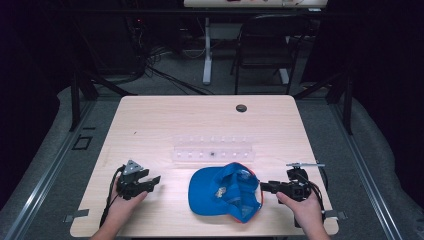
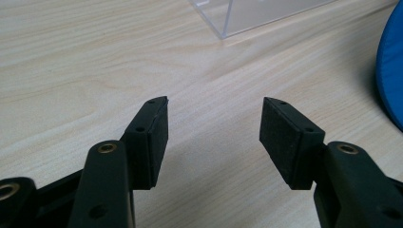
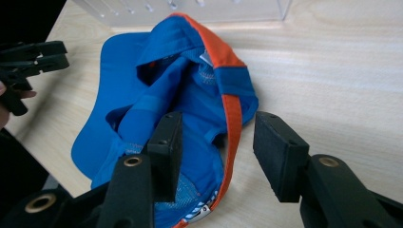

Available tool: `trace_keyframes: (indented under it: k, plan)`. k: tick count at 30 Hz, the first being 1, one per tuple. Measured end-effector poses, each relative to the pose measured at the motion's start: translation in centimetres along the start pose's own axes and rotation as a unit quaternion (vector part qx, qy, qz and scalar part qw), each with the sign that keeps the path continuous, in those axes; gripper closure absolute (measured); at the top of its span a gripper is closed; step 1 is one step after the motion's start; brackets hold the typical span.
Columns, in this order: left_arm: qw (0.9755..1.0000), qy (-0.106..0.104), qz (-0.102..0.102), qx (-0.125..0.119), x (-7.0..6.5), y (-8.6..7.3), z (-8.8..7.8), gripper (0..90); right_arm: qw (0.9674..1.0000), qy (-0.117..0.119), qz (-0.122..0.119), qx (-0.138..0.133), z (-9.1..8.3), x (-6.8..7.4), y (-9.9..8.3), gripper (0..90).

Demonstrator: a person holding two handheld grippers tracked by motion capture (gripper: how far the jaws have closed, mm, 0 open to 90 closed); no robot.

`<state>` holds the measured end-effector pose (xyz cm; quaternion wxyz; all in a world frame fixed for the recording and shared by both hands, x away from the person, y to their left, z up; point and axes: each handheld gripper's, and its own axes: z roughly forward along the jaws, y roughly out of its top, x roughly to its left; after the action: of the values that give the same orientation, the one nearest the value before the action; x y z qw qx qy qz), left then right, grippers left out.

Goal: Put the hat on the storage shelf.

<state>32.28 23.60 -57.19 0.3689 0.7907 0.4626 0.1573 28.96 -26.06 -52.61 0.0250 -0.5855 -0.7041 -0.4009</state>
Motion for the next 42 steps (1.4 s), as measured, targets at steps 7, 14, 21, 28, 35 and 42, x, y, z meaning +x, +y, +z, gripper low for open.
trace_keyframes:
  k: [7, 14, 21, 28, 35, 42]
  plan:
    - [1.0, 0.0, 0.0, 0.0, 0.0, 0.0, 0.1, 43.2, 0.9994, 0.024, 0.013, 0.02, 1.2, -1.2, -0.7, 53.5]
    - [1.0, 0.001, 0.0, 0.0, 0.0, 0.0, 0.1, 43.2, 0.9977, 0.048, 0.032, 0.035, 2.5, -2.1, -1.1, 56.2]
    - [1.0, 0.0, 0.0, 0.0, 0.0, 0.0, 0.0, 43.2, 0.9957, 0.068, 0.034, 0.053, 3.5, -2.2, -0.8, 56.7]
    - [1.0, 0.0, 0.001, -0.001, 0.0, 0.0, 0.0, 43.2, 0.9932, 0.092, 0.042, 0.059, 3.6, -1.7, -0.7, 60.2]
    - [1.0, 0.0, 0.001, 0.0, 0.0, 0.0, 0.0, 43.2, 0.99, 0.114, 0.047, 0.067, 3.1, -1.2, -0.1, 68.4]
    - [1.0, -0.001, 0.001, 0.0, 0.0, 0.0, 0.0, 43.2, 0.9873, 0.131, 0.047, 0.076, 3.0, -1.1, 0.3, 76.0]
